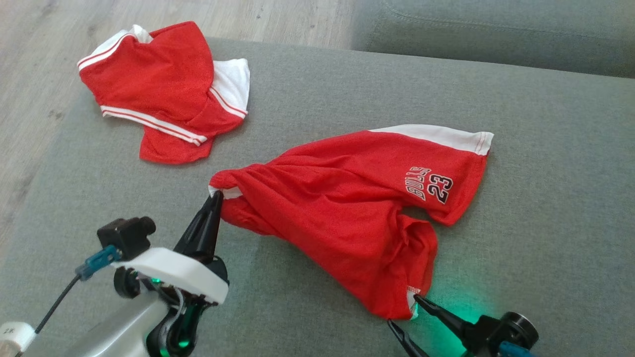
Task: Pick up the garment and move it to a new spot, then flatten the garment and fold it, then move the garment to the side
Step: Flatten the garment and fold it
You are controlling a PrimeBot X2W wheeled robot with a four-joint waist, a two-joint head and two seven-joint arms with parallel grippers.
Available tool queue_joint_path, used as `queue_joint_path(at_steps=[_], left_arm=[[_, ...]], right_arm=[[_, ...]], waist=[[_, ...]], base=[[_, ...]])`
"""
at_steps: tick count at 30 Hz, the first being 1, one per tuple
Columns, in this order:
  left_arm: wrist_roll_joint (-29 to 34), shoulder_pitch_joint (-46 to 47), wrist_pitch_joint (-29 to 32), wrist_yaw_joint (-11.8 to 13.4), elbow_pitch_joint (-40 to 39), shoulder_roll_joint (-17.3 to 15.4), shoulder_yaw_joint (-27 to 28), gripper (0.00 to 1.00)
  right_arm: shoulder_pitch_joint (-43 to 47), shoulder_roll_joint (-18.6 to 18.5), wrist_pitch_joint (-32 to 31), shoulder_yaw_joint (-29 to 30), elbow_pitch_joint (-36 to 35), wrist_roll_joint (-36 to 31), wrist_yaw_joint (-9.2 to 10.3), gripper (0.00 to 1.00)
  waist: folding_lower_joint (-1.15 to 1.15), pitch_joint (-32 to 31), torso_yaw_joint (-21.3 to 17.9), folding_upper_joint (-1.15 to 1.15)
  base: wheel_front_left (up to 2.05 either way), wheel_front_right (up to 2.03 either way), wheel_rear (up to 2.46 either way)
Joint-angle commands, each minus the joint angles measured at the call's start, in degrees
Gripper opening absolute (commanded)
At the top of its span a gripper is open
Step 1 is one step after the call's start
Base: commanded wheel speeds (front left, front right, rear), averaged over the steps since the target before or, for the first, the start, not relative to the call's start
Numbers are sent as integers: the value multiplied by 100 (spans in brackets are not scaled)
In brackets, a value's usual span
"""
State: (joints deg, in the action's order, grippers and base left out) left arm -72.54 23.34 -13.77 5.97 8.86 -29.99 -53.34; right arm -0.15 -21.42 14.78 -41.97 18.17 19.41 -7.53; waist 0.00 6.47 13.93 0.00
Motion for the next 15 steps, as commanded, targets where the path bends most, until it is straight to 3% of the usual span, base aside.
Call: queue_joint_path(at_steps=[1,2,4,5,6,7,11,15], left_arm=[[44,373,-75,-18,-92,-111,292,0],[50,392,-70,-25,-73,-93,286,0],[57,432,-61,-42,-36,-54,276,0],[58,451,-56,-52,-18,-35,272,0],[58,467,-50,-61,1,-19,268,0],[57,479,-47,-69,20,-10,268,0],[53,461,-55,-77,78,-23,301,0],[99,428,-72,-134,47,-123,376,0]], right_arm=[[-151,-118,22,-112,-64,60,4,100],[-194,-117,22,-184,-8,103,4,100],[-285,-109,22,-324,96,226,4,82],[-331,-116,22,-419,162,303,4,42],[-383,-130,22,-524,220,382,4,10],[-439,-132,22,-609,253,479,4,0],[-654,-107,22,-492,35,760,4,0],[-640,-12,22,296,-682,931,4,0]], waist=[[0,25,27,0],[0,37,42,0],[0,62,71,0],[0,72,83,0],[0,79,93,0],[0,86,96,0],[0,50,7,0],[0,-99,-232,0]], base=[[0,0,0],[0,0,0],[0,0,0],[0,0,0],[0,0,0],[0,0,0],[0,0,0],[0,0,0]])
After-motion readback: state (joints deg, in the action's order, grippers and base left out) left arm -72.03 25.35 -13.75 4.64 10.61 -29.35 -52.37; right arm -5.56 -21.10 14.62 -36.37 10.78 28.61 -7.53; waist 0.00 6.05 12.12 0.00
